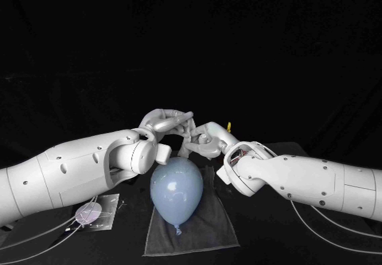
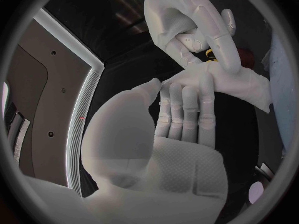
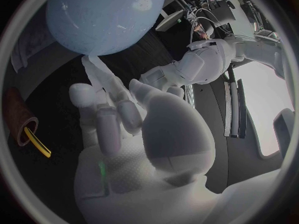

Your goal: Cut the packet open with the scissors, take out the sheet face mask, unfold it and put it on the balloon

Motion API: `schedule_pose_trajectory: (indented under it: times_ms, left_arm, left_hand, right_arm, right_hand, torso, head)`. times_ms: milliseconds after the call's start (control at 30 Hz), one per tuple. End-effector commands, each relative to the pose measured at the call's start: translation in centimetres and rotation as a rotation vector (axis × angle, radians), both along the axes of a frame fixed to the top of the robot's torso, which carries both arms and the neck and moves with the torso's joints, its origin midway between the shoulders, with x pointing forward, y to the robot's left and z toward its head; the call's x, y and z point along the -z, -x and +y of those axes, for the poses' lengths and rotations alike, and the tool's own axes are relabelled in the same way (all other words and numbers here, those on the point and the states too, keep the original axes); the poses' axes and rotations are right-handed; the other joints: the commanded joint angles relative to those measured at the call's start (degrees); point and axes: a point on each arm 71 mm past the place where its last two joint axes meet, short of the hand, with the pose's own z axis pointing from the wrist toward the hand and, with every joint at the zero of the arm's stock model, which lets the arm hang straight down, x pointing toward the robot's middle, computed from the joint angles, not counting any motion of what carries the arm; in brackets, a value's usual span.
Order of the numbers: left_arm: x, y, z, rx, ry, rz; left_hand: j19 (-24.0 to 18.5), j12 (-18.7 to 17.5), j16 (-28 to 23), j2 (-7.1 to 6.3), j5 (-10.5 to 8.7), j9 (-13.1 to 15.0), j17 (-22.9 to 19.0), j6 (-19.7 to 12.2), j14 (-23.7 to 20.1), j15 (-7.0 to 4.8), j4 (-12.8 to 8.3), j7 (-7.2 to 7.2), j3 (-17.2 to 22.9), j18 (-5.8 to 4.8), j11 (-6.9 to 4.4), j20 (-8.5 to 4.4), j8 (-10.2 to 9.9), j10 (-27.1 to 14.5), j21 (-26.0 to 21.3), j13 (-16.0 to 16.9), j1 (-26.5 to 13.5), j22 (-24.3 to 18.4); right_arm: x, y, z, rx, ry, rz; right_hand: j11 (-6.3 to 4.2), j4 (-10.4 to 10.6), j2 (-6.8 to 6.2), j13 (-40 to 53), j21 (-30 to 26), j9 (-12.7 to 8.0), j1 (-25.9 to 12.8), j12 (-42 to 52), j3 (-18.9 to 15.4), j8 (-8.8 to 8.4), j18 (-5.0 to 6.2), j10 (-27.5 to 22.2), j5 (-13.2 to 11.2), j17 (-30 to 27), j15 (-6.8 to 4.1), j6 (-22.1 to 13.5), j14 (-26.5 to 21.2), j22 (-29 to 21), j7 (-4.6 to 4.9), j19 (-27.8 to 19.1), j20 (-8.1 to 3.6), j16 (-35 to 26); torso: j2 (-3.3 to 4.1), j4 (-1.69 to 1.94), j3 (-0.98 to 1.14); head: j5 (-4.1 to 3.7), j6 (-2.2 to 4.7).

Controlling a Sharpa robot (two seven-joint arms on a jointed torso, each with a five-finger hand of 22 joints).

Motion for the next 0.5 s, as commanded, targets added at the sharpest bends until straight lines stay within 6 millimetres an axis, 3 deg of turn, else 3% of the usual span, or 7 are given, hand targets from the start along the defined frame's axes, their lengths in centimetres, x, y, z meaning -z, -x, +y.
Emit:
schedule_pose_trajectory:
  times_ms: [33, 300, 500]
  left_arm:
    - [-0.19, -0.09, -0.05, 0.003, 0.004, -0.016]
    - [-0.19, -0.38, 0.39, -0.02, -0.001, -0.024]
    - [-0.23, -0.51, 0.5, -0.027, -0.001, -0.029]
  left_hand:
    - [0.2, 0.3, 0.3, 0.0, 0.2, 1.0, 0.1, -0.2, -0.3, -0.29, 0.2, -0.38, 0.1, 1.16, -0.1, 0.18, 0.2, -0.3, -0.3, 0.1, 0.5, -0.1]
    - [0.2, 0.3, 0.3, -0.04, 0.2, 1.0, 0.1, -0.2, -0.3, -0.29, 0.2, -0.37, 0.1, 1.16, -0.1, 0.17, 0.2, -0.4, -0.3, 0.1, 0.6, -0.1]
    - [0.2, 0.3, 0.3, -0.04, 0.2, 1.0, 0.1, -0.2, -0.3, -0.29, 0.2, -0.37, 0.1, 1.16, -0.1, 0.17, 0.2, -0.4, -0.3, 0.1, 0.6, -0.1]
  right_arm:
    - [-0.18, 0.19, 0.3, -0.045, -0.009, -0.012]
    - [-0.04, 0.02, -0.14, -0.043, -0.016, 0.005]
    - [0.04, -0.09, -0.35, -0.04, -0.022, 0.017]
  right_hand:
    - [-0.83, -1.5, 2.02, 0.9, 1.5, 0.4, 1.7, 1.0, 2.8, 1.33, 0.8, 0.8, -0.7, 1.0, -0.99, 2.8, 0.5, 1.2, -0.81, 1.1, -0.46, 0.6]
    - [-1.58, -3.6, 3.07, 1.4, 2.9, 1.3, 1.3, 1.5, 6.0, 3.4, 0.54, 1.6, -0.8, 1.6, -1.69, 5.3, 0.9, 2.5, -1.69, 1.5, -1.21, 1.0]
    - [-1.87, -3.8, 3.71, 1.6, 3.3, 1.8, 0.4, 1.6, 7.2, 4.36, 0.47, 1.8, -0.9, 1.8, -1.92, 5.8, 1.0, 2.9, -2.04, 1.5, -1.43, 1.0]
  torso:
    - [0.0, 0.0, 0.0]
    - [-0.03, -0.04, -0.03]
    - [0.02, -0.02, 0.02]
  head:
    - [0.06, -0.05]
    - [0.06, -0.03]
    - [0.11, -0.23]
